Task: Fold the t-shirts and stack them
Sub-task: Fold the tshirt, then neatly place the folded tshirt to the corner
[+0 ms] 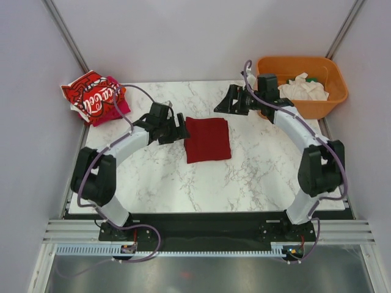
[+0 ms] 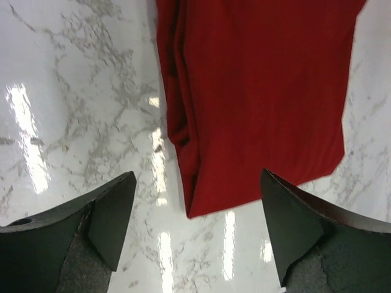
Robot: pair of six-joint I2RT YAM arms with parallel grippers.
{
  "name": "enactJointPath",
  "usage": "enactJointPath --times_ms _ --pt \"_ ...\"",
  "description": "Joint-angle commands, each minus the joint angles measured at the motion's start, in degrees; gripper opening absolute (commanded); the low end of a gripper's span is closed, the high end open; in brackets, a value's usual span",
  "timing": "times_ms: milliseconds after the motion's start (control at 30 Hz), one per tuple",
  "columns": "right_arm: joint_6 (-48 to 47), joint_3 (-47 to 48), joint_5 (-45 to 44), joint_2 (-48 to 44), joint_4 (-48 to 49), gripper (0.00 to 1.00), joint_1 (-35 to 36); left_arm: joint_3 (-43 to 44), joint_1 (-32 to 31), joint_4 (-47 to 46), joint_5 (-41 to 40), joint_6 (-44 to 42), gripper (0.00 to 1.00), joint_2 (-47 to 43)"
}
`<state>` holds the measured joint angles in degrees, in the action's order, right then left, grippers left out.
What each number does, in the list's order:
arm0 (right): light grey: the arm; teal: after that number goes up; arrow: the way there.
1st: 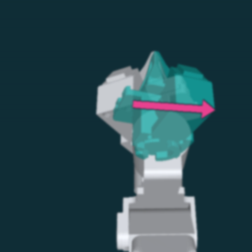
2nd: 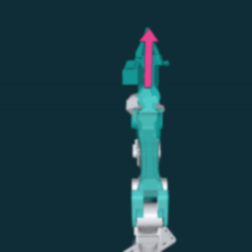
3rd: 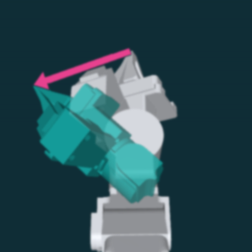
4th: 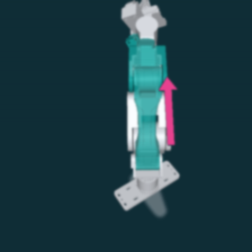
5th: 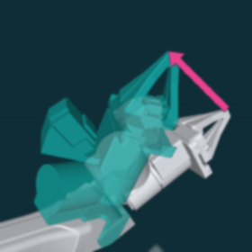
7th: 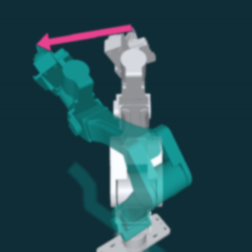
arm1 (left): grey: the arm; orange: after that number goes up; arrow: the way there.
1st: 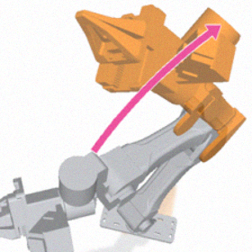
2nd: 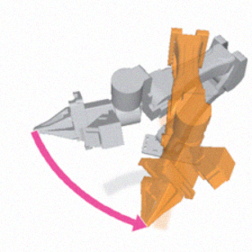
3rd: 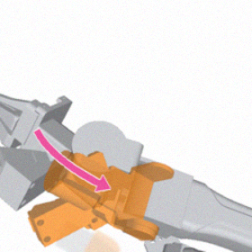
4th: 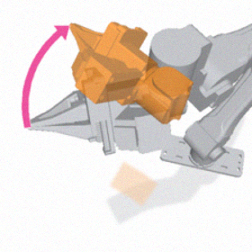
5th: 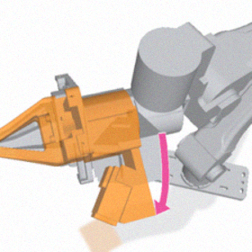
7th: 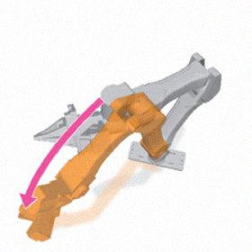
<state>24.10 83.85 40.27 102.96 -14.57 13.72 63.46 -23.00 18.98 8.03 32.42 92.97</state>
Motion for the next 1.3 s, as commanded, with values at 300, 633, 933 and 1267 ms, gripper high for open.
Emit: enactJointPath --times_ms 300,633,933,1267 --pt "0.77 -15.12 3.67 -18.57 0.33 0.98 0.0 12.04 5.25 -3.86 10.67 -2.2 0.74 22.5" --pt "1.13 -15.65 3.41 -18.84 0.15 0.98 -0.09 1.94 4.81 -16.25 18.33 4.49 0.73 22.43" --pt "0.78 -17.06 3.15 -19.55 -0.02 0.98 -0.09 -4.3 5.51 -17.4 13.6 6.42 0.73 16.47" --pt "0.69 -17.41 2.97 -19.2 -0.02 0.98 0.17 -5.9 6.4 -17.4 14.11 3.97 0.71 4.59"
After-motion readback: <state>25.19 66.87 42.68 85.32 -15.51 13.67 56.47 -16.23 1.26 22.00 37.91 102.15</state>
